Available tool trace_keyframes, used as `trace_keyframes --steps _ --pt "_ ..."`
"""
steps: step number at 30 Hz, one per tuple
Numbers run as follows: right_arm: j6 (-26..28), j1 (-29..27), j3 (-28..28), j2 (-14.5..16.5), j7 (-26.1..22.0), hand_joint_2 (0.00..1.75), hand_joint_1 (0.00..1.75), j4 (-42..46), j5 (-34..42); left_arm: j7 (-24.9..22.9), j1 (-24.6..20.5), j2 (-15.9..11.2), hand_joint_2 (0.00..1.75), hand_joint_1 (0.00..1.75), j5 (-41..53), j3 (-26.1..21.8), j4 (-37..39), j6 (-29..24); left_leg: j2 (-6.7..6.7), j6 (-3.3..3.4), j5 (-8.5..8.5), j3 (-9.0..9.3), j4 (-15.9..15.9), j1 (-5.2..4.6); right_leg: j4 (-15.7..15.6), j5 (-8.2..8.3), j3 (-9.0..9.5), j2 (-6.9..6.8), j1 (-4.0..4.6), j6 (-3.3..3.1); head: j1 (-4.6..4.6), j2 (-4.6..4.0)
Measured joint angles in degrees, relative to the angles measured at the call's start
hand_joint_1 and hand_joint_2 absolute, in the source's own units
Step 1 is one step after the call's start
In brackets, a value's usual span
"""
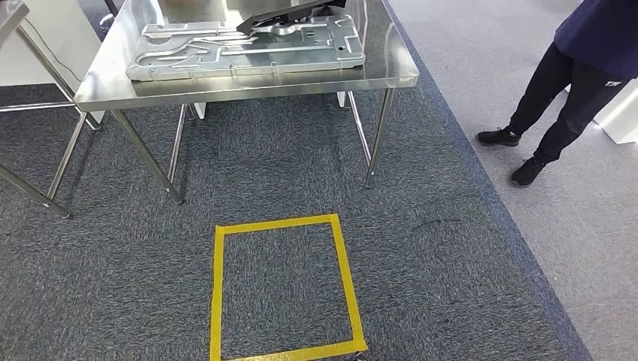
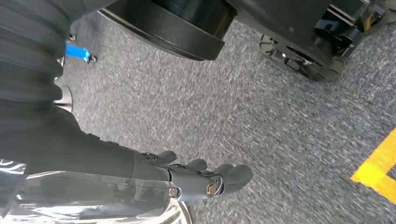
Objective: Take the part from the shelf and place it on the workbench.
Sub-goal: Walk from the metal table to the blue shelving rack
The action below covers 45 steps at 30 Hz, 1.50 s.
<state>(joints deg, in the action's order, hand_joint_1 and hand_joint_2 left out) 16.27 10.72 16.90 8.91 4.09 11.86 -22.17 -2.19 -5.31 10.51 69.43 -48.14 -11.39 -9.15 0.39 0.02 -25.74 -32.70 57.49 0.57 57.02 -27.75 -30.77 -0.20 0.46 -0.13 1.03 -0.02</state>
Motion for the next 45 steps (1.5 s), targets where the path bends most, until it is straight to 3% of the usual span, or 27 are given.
trace_keyframes --steps 6,21,25,29,36,43,45 --pt "-0.41 0.32 -0.79 -0.39 2.61 1.75 0.0 -0.02 -0.11 -3.02 0.0 0.25 1.75 0.0 1.08 0.0 0.0 -1.29 0.0 -0.01 0.02 -0.01 0.03 -0.01 0.0 0.06 -0.01 0.0 -0.05 -0.02 0.0 0.0" --pt "-0.19 0.65 -1.06 -0.69 4.13 1.75 0.0 -0.04 -1.56 -4.37 -0.09 1.58 1.75 0.0 2.9 0.04 0.0 -2.43 -0.01 0.01 0.04 -0.04 0.06 -0.02 0.0 0.09 -0.01 -0.02 -0.07 0.02 0.0 0.0" --pt "1.76 0.43 -1.51 -0.69 2.77 0.0 0.0 -0.04 -0.44 -3.35 -0.07 1.94 1.75 0.0 3.94 0.29 0.0 -5.34 -0.01 0.01 0.04 -0.05 0.06 -0.02 0.0 0.09 -0.02 -0.02 -0.07 0.02 0.0 0.0" --pt "6.21 -0.17 -3.17 -0.72 -1.05 1.75 0.0 -0.06 1.15 -0.45 0.01 2.37 1.75 0.0 5.13 1.21 0.0 -10.17 -0.01 0.01 0.04 -0.07 0.06 -0.02 0.0 0.09 -0.03 0.0 -0.07 0.02 0.0 0.0" --pt "12.73 -0.55 -7.0 -0.62 -11.82 1.75 0.0 -0.06 2.62 7.41 0.08 3.01 1.75 0.0 2.44 1.31 0.0 -16.68 -0.01 0.01 0.04 -0.07 0.06 -0.02 0.0 0.1 -0.02 -0.01 -0.07 0.02 0.0 0.0" --pt "12.99 -0.45 -7.31 -0.45 -12.75 1.75 0.0 -0.06 0.23 7.6 0.06 1.82 1.75 0.0 -0.42 -0.3 0.0 -13.16 -0.01 0.01 0.06 -0.07 0.05 -0.01 0.0 0.11 -0.02 -0.02 -0.02 -0.01 0.0 0.0" --pt "12.57 -0.42 -7.31 -0.43 -12.3 1.75 0.0 -0.06 0.16 9.21 0.04 1.01 0.87 0.0 -1.09 -0.95 0.0 -12.57 -0.01 0.01 0.07 -0.06 0.05 -0.01 0.0 0.12 -0.02 -0.02 -0.02 -0.01 0.0 0.0"
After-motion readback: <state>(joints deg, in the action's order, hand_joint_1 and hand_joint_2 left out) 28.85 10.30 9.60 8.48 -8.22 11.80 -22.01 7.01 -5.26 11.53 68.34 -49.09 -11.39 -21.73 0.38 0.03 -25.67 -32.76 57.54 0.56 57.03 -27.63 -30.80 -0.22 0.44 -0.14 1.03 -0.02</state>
